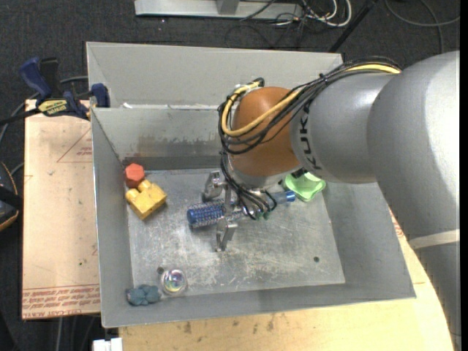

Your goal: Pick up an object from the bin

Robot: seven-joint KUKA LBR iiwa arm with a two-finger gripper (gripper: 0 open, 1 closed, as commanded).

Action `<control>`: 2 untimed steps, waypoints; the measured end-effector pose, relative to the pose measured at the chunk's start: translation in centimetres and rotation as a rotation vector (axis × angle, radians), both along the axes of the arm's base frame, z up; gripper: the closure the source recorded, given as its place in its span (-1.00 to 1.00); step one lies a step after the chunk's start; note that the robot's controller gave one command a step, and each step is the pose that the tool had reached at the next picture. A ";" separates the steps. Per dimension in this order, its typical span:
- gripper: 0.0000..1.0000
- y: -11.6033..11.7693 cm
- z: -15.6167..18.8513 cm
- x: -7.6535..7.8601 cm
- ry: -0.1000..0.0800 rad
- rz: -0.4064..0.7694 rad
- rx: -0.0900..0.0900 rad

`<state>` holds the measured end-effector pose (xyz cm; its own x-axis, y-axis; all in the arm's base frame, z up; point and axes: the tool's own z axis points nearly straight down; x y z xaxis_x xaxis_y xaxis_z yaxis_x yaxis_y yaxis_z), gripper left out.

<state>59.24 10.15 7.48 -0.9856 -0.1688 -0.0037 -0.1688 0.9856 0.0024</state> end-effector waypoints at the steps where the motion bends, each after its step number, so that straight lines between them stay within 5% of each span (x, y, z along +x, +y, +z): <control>1: -1.00 0.1 0.1 0.1 0.000 -0.002 0.000; 2: -1.00 0.2 0.2 0.2 0.000 -0.003 0.000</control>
Offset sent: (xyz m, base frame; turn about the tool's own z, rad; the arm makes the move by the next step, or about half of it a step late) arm 0.0000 0.0000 0.0000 0.0000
